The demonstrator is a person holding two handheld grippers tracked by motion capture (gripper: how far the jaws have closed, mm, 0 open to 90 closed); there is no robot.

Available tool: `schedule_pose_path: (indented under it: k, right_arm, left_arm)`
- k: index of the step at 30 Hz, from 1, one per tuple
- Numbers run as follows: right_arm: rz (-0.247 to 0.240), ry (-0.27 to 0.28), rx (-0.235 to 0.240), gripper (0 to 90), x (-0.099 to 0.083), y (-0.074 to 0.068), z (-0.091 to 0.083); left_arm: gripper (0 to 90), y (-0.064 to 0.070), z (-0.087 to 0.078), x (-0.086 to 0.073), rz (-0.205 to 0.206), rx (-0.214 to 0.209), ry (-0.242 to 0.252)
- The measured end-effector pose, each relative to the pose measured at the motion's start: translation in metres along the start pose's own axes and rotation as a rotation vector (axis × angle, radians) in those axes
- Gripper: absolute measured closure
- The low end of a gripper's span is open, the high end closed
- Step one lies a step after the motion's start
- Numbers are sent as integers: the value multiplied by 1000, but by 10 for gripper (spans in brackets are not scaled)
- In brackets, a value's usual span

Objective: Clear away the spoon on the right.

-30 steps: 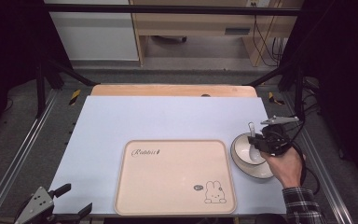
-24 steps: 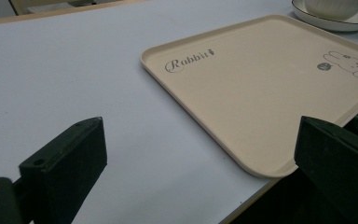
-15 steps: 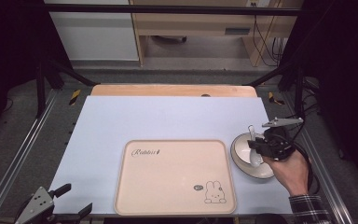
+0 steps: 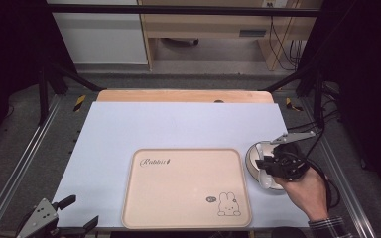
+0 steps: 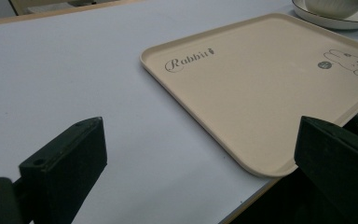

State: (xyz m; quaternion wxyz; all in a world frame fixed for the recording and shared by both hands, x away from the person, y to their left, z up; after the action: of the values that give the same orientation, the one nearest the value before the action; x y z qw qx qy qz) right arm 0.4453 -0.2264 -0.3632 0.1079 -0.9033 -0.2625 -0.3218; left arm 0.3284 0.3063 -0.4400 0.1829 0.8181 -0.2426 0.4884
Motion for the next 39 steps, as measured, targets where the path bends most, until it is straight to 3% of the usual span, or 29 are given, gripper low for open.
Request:
schedule_pose_path:
  k: [10, 23, 39]
  right_arm:
    - [-35, -58, 53, 737, -4, -26, 12]
    - [-62, -140, 109, 738, -13, -56, 45]
    - [-85, -202, 113, 736, -27, -63, 87]
  left_arm:
    - [19, 0, 0, 0, 2, -1, -1]
    - [19, 0, 0, 0, 2, -1, -1]
    - [19, 0, 0, 0, 4, -1, -2]
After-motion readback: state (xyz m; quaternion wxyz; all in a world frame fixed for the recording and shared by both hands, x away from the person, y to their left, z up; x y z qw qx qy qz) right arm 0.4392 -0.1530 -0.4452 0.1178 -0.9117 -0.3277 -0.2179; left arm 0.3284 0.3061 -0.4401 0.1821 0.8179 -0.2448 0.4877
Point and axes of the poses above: each handheld gripper's, and its own axes: z roughly forward along the jaws, x roughly out of its top, y roughly to its right, the point moved 4 cm from there along z, roughly forward along the jaws, and after that the axes turned 2 degrees about -z, right-handed, at the moved point
